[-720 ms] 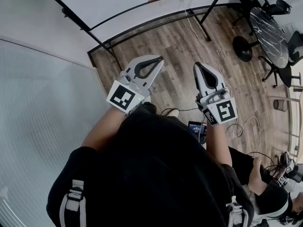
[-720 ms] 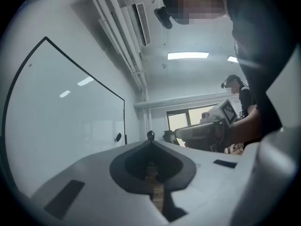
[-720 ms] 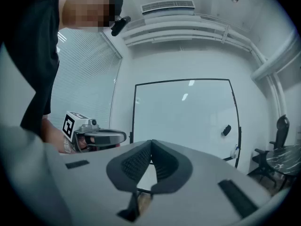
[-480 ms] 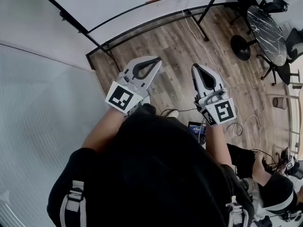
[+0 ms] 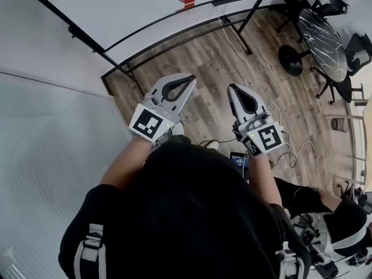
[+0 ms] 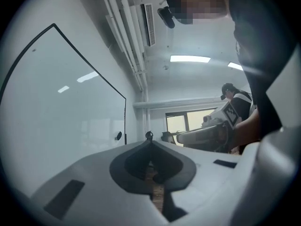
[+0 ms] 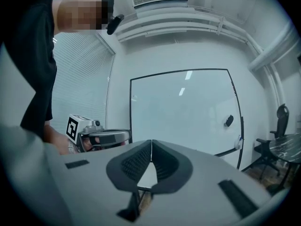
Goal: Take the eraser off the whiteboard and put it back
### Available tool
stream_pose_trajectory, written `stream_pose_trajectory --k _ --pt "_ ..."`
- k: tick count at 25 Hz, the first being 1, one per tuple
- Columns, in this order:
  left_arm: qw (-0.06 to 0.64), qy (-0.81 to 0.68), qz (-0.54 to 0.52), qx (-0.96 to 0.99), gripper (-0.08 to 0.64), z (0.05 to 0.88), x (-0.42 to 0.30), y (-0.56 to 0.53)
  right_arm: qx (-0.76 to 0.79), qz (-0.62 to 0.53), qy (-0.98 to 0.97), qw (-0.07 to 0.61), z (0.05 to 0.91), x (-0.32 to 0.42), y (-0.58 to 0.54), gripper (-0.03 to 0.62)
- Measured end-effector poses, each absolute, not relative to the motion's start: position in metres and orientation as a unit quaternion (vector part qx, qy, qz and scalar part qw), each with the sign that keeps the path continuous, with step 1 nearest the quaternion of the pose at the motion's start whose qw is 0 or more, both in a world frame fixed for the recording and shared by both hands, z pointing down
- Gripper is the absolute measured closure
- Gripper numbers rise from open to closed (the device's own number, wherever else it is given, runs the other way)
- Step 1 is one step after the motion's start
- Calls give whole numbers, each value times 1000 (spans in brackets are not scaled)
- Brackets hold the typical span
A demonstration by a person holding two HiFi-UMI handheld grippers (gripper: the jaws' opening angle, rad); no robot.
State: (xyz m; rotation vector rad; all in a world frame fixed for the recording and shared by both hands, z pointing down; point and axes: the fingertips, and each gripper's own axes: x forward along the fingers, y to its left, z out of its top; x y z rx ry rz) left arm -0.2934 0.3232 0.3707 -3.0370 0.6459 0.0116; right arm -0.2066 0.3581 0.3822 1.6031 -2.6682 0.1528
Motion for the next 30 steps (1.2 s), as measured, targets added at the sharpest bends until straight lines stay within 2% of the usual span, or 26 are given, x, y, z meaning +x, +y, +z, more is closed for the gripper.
stream_pose_trajectory --k 6,15,24,30 --pt "13 196 2 -981 555 377 -314 294 516 67 -854 -3 388 -230 324 588" --pt "-6 174 2 -985 555 391 -319 262 523 74 -849 12 399 -247 288 588" --pt "-8 178 -11 -984 555 400 -293 225 527 86 -845 13 415 -214 251 588" --pt "6 184 -15 -983 555 397 -249 192 516 77 -853 8 413 -175 212 588"
